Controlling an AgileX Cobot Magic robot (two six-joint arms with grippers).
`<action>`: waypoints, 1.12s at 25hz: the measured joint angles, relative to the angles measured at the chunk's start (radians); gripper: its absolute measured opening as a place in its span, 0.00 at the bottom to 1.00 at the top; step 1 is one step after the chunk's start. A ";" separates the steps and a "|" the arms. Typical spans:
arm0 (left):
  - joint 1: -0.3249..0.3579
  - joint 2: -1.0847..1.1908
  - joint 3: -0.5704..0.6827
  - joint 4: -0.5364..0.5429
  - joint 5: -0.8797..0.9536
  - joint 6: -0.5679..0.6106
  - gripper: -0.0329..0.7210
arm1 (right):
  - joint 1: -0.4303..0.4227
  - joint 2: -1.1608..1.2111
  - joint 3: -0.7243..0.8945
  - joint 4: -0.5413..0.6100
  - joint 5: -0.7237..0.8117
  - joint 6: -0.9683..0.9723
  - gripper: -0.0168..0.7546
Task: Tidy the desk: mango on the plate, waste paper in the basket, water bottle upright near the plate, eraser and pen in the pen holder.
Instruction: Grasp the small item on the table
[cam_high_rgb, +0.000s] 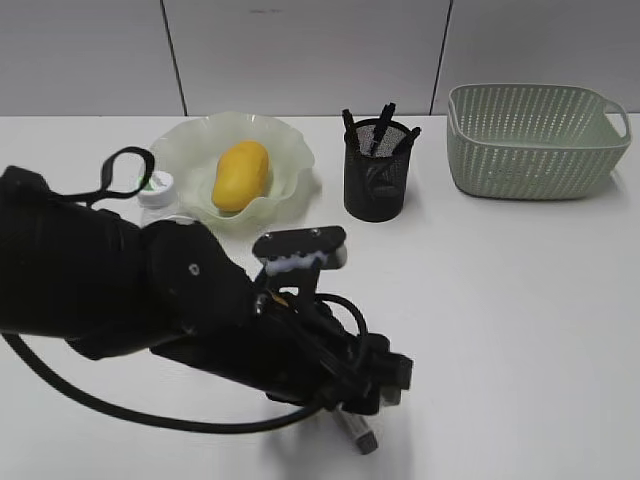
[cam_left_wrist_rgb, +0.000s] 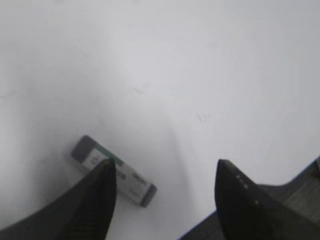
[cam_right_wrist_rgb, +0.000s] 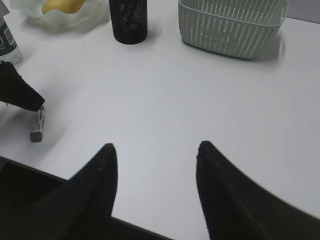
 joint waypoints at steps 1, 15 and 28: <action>0.018 0.005 0.000 0.000 -0.002 -0.014 0.66 | 0.000 0.000 0.000 0.000 0.000 0.000 0.56; 0.053 0.121 -0.018 -0.013 -0.019 -0.146 0.60 | 0.000 0.000 0.000 0.000 0.000 -0.001 0.56; 0.041 0.239 -0.212 0.145 0.082 -0.204 0.57 | 0.000 0.000 0.000 0.000 0.000 -0.001 0.51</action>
